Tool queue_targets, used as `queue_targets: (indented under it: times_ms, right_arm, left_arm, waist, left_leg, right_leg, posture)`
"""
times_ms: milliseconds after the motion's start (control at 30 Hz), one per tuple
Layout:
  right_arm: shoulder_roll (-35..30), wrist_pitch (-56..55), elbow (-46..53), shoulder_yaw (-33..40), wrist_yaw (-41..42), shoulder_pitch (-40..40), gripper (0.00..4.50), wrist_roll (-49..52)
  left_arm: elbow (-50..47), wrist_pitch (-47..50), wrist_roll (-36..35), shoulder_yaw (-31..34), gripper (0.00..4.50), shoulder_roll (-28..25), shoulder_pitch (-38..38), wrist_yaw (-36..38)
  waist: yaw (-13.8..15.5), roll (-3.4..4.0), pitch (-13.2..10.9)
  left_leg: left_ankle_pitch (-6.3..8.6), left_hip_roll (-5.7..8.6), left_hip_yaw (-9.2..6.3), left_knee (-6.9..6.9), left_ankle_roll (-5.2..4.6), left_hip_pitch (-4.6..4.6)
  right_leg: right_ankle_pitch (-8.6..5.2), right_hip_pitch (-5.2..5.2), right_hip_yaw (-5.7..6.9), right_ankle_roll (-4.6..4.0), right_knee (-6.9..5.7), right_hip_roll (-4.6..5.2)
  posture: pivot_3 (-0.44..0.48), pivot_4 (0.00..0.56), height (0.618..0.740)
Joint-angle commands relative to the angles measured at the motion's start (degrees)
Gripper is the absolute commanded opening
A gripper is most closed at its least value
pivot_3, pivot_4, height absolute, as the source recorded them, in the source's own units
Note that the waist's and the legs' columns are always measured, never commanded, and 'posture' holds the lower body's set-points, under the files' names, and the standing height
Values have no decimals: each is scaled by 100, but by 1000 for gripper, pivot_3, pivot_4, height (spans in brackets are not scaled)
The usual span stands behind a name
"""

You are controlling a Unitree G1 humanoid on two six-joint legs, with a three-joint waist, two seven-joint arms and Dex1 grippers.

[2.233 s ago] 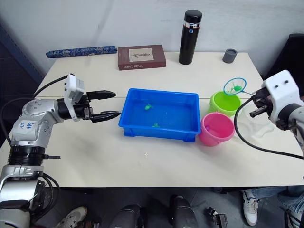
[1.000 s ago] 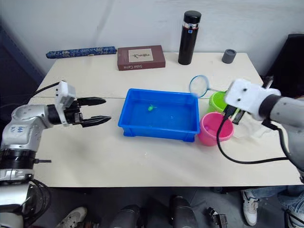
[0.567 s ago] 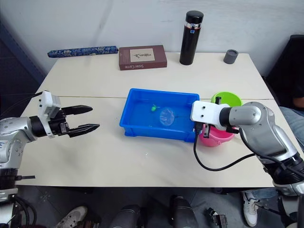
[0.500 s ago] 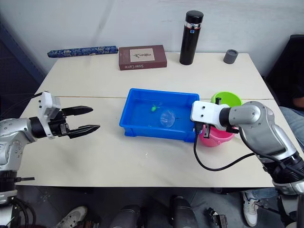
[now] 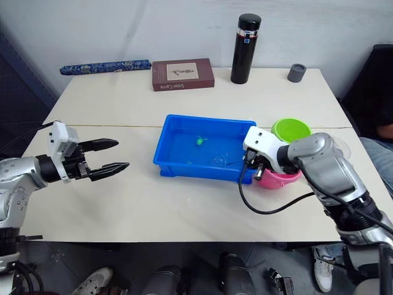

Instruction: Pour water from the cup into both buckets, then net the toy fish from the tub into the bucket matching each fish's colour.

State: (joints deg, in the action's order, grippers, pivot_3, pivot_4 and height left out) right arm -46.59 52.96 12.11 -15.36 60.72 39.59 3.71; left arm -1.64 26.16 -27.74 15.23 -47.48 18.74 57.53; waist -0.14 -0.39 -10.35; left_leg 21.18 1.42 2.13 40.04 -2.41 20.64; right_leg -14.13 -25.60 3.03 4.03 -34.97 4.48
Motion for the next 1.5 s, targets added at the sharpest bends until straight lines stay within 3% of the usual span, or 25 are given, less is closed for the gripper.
queue_targets:
  times_ms: [33,467,967,1500]
  right_arm:
    - [205,513,148,177,-338,133,0,158]
    - [1333,856,-723,318,-1696,517,0,207]
    - [1909,569,-1262,529,-2343,732,0,324]
    - [1086,1668,717,1897,-2044,65,0,1633]
  left_arm:
    - [-183,-99,-39,152,4483,1,-10,-111]
    - [-112,-198,98,124,4483,-152,-17,-209]
    - [-64,-192,162,29,4483,-173,77,-240]
    - [455,-462,293,-347,4483,-27,680,19]
  waist:
    - [0,0,0]
    - [-13,0,0]
    - [-36,0,0]
    - [-5,0,0]
  left_leg:
    - [0,0,0,-1,0,0]
    - [0,3,2,-1,1,1]
    - [0,2,2,-3,0,1]
    - [1,2,-2,-5,-1,10]
  right_leg:
    - [0,0,0,0,0,0]
    - [0,-2,1,0,-2,0]
    - [0,-3,1,0,-2,-1]
    - [0,-8,5,0,3,-1]
  posture:
    - [0,150,740]
    - [0,150,740]
    - [0,150,740]
    - [0,150,740]
